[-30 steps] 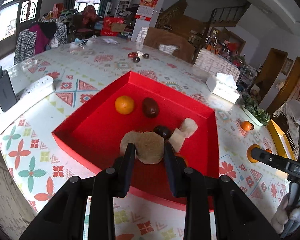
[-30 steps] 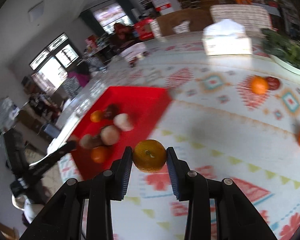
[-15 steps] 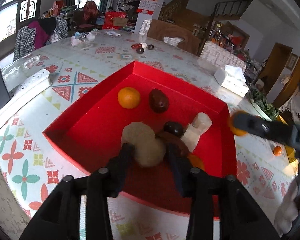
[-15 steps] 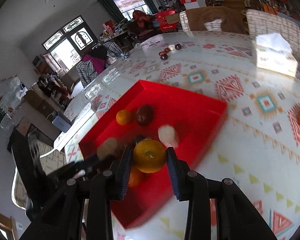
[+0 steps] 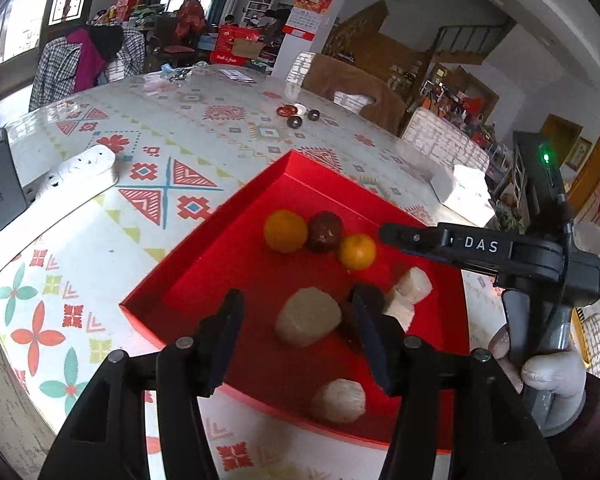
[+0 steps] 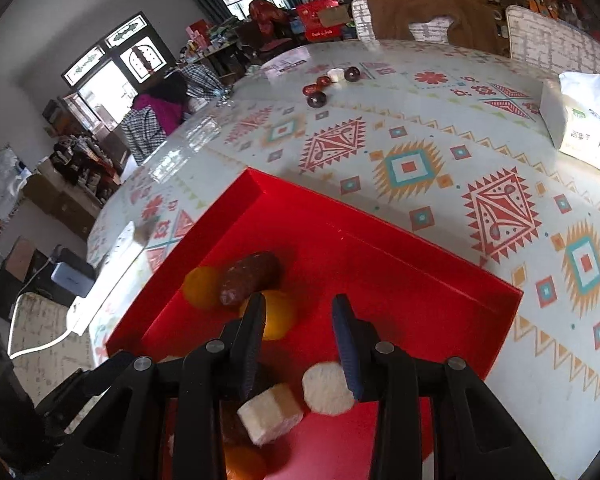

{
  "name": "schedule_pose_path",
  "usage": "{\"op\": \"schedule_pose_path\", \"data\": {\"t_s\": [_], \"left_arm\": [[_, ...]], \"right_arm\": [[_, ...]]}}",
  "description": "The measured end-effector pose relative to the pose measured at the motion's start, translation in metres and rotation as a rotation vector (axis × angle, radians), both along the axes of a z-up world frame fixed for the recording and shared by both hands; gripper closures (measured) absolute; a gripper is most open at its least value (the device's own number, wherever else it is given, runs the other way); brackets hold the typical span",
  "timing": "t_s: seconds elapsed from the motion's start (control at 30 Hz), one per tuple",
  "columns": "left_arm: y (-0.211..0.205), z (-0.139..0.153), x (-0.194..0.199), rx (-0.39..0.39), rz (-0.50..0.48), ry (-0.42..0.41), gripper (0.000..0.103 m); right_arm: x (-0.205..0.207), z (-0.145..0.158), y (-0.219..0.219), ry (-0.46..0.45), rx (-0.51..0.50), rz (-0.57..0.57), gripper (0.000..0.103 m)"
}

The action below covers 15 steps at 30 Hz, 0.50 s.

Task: Organize fruits
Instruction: 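Release the yam slice and the mandarin into the red tray, opening both tools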

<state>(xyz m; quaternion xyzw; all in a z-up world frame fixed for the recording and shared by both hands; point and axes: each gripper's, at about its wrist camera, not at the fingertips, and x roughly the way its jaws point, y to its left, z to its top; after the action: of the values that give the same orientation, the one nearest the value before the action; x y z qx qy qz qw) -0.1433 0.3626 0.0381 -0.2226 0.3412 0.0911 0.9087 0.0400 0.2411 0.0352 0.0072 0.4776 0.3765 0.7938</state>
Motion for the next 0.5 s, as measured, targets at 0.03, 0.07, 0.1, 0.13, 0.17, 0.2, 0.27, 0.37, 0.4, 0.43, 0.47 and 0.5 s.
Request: {"op": "schedule_pose_path", "data": {"t_s": [0.03,0.07,0.1,0.13,0.17,0.2,0.27,0.37,0.4,0.43,0.47,0.5], "left_arm": [[0.001,0.0,0.0,-0.004,0.003,0.0,0.047],[0.002,-0.001,0.0,-0.01,0.006,0.003,0.047],[0.004,-0.002,0.0,-0.017,0.009,0.005,0.047],[0.005,-0.002,-0.001,-0.021,0.01,0.005,0.047],[0.005,-0.001,-0.002,-0.026,0.01,0.002,0.046],[0.005,0.0,-0.002,-0.029,0.009,-0.001,0.046],[0.004,0.003,-0.005,-0.03,0.006,-0.014,0.043],[-0.002,0.011,-0.009,-0.024,-0.002,-0.032,0.041],[-0.005,0.014,-0.011,-0.017,-0.006,-0.037,0.04],[-0.008,0.017,-0.013,-0.008,-0.008,-0.041,0.037],[-0.012,0.021,-0.014,0.002,-0.01,-0.045,0.032],[-0.013,0.023,-0.016,0.012,-0.01,-0.048,0.029]], "right_arm": [[0.001,0.0,0.001,-0.003,-0.001,-0.007,0.065],[0.002,0.002,-0.001,-0.009,0.002,-0.014,0.064],[0.002,0.004,-0.003,-0.013,0.003,-0.021,0.059],[0.0,0.006,-0.006,-0.016,0.004,-0.028,0.052],[0.0,0.009,-0.011,-0.018,0.01,-0.038,0.049],[-0.002,0.011,-0.016,-0.02,0.017,-0.045,0.044],[-0.007,0.016,-0.027,-0.031,0.026,-0.064,0.042],[-0.017,0.025,-0.044,-0.048,0.036,-0.088,0.041],[-0.02,0.027,-0.049,-0.053,0.04,-0.094,0.04],[-0.024,0.031,-0.056,-0.062,0.047,-0.103,0.038],[-0.027,0.033,-0.062,-0.067,0.052,-0.11,0.037],[-0.03,0.036,-0.068,-0.074,0.059,-0.118,0.035]]}}
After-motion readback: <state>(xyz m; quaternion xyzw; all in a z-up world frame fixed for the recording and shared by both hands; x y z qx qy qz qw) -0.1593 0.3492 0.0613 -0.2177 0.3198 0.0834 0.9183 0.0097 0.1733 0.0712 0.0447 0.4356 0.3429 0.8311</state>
